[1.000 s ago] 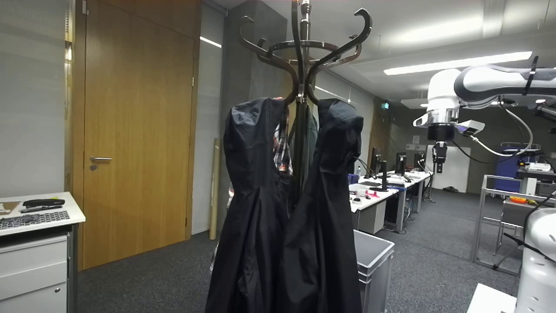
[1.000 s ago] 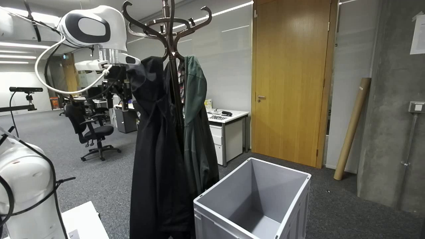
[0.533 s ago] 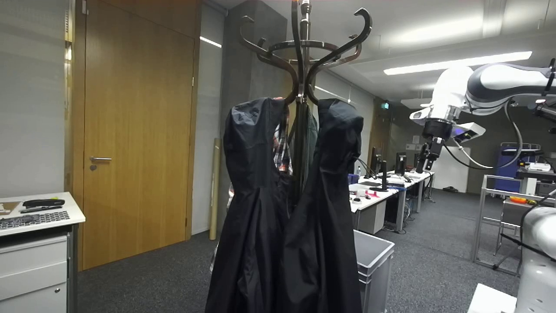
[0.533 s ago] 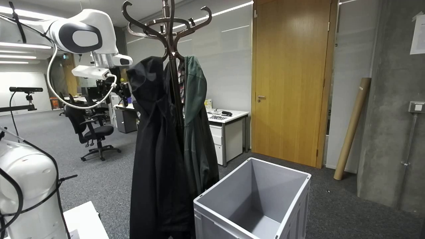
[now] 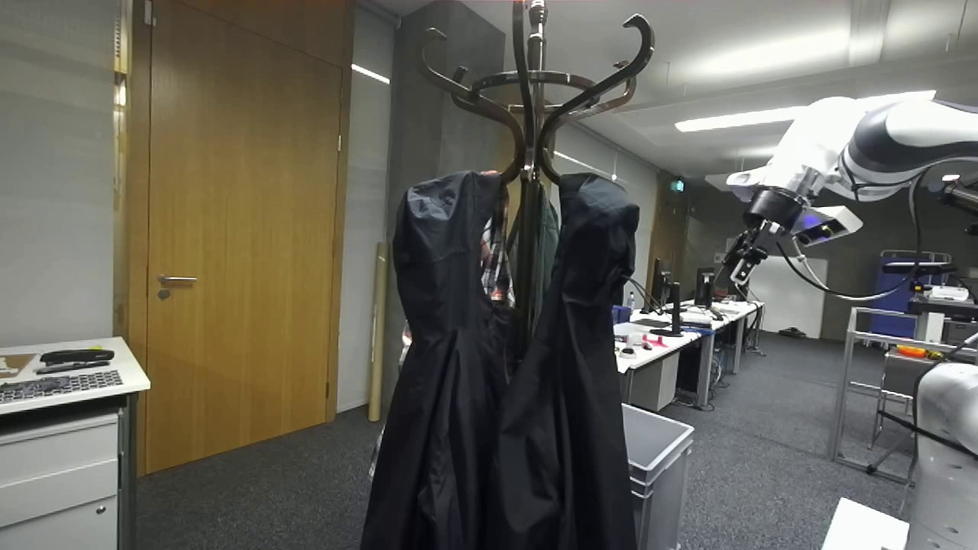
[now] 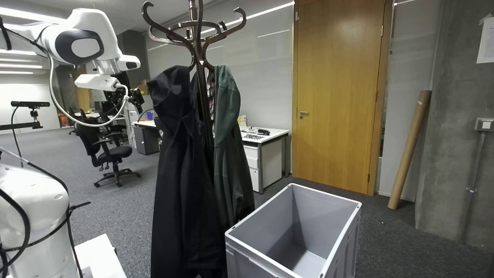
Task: Put the black hoodie in the white container.
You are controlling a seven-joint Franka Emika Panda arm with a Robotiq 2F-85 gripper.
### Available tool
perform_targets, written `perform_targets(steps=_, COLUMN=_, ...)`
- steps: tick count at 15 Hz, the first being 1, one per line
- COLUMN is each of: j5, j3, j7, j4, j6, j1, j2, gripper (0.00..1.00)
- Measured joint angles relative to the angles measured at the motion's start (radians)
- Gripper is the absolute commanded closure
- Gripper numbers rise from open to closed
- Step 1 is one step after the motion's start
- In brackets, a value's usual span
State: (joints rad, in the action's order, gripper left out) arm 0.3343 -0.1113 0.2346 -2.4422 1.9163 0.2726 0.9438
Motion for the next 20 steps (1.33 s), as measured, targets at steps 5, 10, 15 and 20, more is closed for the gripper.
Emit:
perform_targets(steps=5, j5=0.000, j3=-0.039, j7=-0.032, j4=-0.014, j6=0.020, j1=0.000, j2=0.026, gripper=0.00)
perform_targets(steps=10, j5=-0.003, j3=-0.037, j7=-0.032, j4=-0.016, j6=0.019, j1=0.000, j2=0.025, gripper=0.00)
perform_targets(steps=15, j5=-0.016, j3=-0.036, j7=-0.030, j4=-0.015, j6=0.033, j1=0.000, j2=0.009, gripper=0.00)
perform_targets(steps=20, j5=-0.027, j3=-0.029, j7=-0.031, j4=-0.010, j6=0.190, j1=-0.013, j2=-0.033, gripper=0.00)
